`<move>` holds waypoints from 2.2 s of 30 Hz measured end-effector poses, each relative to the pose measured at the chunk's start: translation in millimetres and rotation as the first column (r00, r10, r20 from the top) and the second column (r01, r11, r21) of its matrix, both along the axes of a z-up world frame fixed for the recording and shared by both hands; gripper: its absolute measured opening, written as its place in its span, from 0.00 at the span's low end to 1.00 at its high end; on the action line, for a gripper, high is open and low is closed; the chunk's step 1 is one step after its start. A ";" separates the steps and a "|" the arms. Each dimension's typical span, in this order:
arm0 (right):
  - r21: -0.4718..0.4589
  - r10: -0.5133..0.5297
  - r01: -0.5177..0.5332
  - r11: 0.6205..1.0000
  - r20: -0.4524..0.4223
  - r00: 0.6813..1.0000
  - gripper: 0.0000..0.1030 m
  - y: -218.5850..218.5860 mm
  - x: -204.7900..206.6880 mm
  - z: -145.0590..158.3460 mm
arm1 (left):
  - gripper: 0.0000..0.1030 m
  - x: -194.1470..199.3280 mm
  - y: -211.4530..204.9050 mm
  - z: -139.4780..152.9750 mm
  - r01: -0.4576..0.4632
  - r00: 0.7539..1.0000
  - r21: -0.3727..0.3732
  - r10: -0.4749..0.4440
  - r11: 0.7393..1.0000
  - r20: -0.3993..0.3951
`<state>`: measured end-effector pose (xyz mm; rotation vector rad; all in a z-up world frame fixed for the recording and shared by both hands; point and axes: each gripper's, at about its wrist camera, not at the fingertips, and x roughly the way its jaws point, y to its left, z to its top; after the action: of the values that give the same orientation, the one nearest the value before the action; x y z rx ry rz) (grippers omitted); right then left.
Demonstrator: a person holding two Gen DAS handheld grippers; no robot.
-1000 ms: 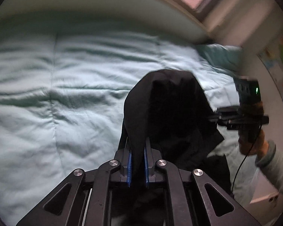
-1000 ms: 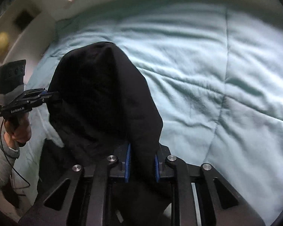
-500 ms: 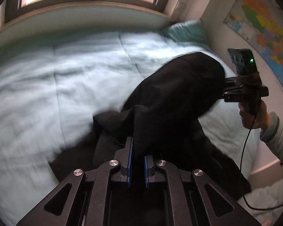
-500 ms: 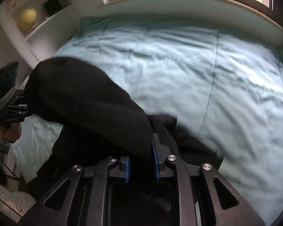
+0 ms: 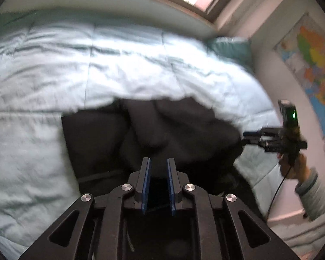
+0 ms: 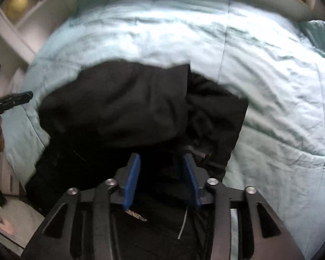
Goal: Fold large clothes
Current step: 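Carry the held hood over the jacket body with both grippers toward the hem, then lower the hood onto the hem with both grippers and open them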
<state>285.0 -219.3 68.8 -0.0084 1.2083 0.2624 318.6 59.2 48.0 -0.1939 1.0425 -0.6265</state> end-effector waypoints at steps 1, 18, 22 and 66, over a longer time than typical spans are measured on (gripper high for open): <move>0.011 -0.006 0.006 1.000 0.013 1.000 0.47 0.6 3.3 8.0 | 0.17 2.9 -1.1 6.8 -0.002 1.000 -0.024 0.002 1.000 0.013; 0.067 0.039 -0.023 0.998 -0.243 0.969 0.62 96.4 22.2 -127.7 | 0.23 29.5 -72.0 -162.0 0.060 0.929 0.055 -0.036 0.997 -0.369; 0.084 -0.008 0.026 0.996 -0.209 0.978 0.62 88.2 12.9 -142.8 | 0.22 29.8 -62.3 -183.3 -0.013 0.913 -0.020 0.003 1.000 -0.408; 0.032 -0.142 0.147 0.989 -0.123 0.982 0.64 85.7 117.2 -127.8 | 0.37 -2.0 -104.7 -180.6 0.026 0.944 -0.039 -0.038 0.999 -0.326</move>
<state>402.2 -133.6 -59.0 0.1319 1.3165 0.1616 316.6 -45.5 -132.6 -0.3195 1.3583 -0.6552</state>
